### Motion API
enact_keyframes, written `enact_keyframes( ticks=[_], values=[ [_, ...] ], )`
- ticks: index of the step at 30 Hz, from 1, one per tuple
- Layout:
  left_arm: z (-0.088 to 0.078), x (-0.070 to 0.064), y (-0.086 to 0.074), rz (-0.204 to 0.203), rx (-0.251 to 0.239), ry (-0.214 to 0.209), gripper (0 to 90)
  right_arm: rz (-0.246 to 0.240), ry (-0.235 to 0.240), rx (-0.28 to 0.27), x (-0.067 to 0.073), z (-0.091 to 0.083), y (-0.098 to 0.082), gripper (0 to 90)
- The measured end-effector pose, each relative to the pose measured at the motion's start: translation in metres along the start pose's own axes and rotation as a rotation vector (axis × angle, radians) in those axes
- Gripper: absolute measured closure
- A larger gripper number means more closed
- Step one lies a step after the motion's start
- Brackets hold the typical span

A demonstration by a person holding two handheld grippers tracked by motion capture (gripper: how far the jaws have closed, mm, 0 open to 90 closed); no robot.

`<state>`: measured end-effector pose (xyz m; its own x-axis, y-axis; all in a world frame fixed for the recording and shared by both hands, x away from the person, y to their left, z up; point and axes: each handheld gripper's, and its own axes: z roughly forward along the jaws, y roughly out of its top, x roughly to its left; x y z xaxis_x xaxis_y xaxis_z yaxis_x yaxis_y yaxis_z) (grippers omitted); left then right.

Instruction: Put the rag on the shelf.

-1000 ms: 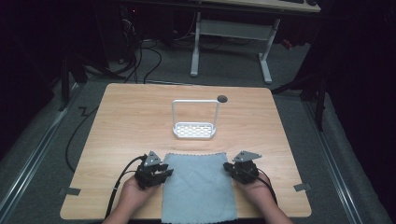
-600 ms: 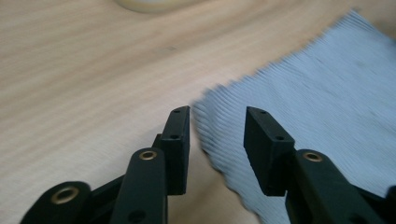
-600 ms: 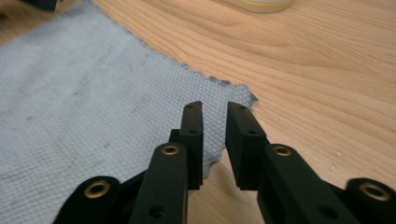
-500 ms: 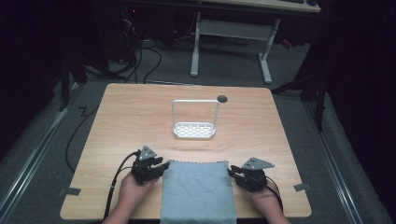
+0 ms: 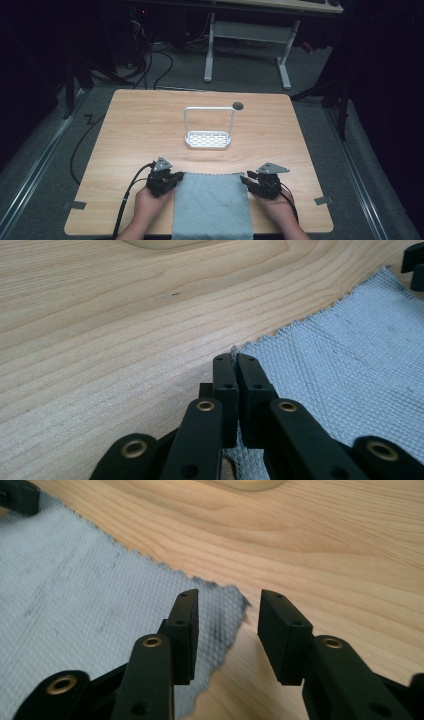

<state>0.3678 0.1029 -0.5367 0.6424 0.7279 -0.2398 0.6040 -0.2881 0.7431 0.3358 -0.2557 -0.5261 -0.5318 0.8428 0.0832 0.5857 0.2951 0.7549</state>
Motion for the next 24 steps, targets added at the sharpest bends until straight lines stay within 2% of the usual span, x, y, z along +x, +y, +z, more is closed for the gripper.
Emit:
enact_keyframes(
  ticks=[1,4,5,7,9,13,16,18,22,24],
  values=[
    [0.000,0.000,0.000,-0.001,0.000,0.000,88.8,-0.010,-0.025,0.014,0.003,0.007,0.004,58.9],
    [0.000,0.000,0.000,-0.001,0.000,0.000,88.8,-0.008,-0.035,0.024,0.004,0.011,0.005,58.9],
    [0.000,0.000,0.000,0.003,0.001,0.004,88.8,-0.019,-0.036,0.034,0.006,0.014,0.006,63.3],
    [0.000,0.000,0.000,0.004,0.000,0.006,88.8,-0.030,-0.042,0.037,0.007,0.014,0.007,64.8],
    [0.000,0.000,0.000,0.006,0.001,0.006,88.8,-0.049,-0.053,0.043,0.011,0.015,0.007,72.8],
    [0.000,-0.001,0.000,0.007,0.000,0.008,88.9,-0.065,-0.048,0.048,0.011,0.017,0.010,83.0],
    [0.000,-0.001,0.000,0.007,0.001,0.009,89.0,-0.039,-0.034,0.052,0.009,0.019,0.012,86.3],
    [0.000,-0.001,0.000,0.008,0.001,0.010,89.0,-0.046,-0.031,0.051,0.008,0.020,0.013,87.5],
    [0.000,-0.001,0.000,0.010,0.000,0.013,89.0,-0.099,-0.059,0.052,0.013,0.019,0.011,88.8],
    [0.000,-0.001,0.000,0.011,-0.001,0.015,89.0,-0.126,-0.068,0.036,0.015,0.018,0.011,88.9]
  ],
)
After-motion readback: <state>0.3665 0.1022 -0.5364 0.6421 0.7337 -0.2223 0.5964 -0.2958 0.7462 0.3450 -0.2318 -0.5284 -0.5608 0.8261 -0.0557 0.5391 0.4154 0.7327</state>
